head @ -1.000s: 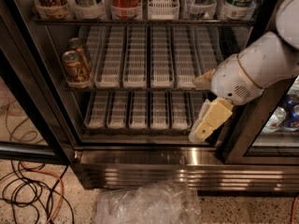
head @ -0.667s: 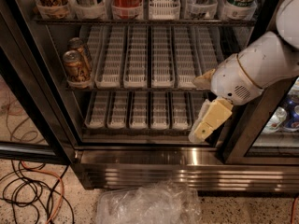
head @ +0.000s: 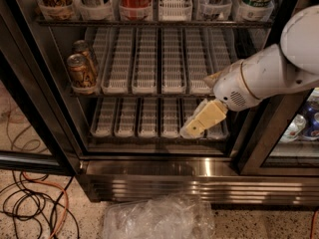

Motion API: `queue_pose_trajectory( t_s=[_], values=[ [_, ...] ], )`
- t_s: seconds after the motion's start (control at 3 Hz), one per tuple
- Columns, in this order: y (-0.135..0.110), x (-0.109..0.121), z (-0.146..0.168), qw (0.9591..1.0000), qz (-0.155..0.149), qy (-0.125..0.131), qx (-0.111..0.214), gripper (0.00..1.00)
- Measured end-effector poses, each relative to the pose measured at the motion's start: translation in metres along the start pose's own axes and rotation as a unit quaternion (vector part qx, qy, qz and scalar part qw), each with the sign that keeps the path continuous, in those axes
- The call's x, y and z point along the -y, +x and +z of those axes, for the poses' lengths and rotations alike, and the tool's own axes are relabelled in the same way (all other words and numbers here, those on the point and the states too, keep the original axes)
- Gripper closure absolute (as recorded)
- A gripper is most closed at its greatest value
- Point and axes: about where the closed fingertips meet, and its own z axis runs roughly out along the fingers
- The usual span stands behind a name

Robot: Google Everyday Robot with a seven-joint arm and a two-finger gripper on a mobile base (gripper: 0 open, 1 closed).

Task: Pick orange can from middle shelf of fridge

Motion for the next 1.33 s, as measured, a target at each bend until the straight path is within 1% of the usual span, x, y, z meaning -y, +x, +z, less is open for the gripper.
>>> queue_pose_trajectory(
  t_s=[0.33,0.67,1.0,1.33],
  values=[
    [-0.02,0.03,0.016,0.9974,0.023,0.062,0.03,0.0],
    [-0.033,0.049,0.012,0.9934,0.024,0.098,0.054,0.0],
    [-0.033,0.049,0.012,0.9934,0.024,0.098,0.054,0.0],
    [-0.054,0.04,0.04,0.9903,0.038,0.083,0.105,0.0]
  ],
)
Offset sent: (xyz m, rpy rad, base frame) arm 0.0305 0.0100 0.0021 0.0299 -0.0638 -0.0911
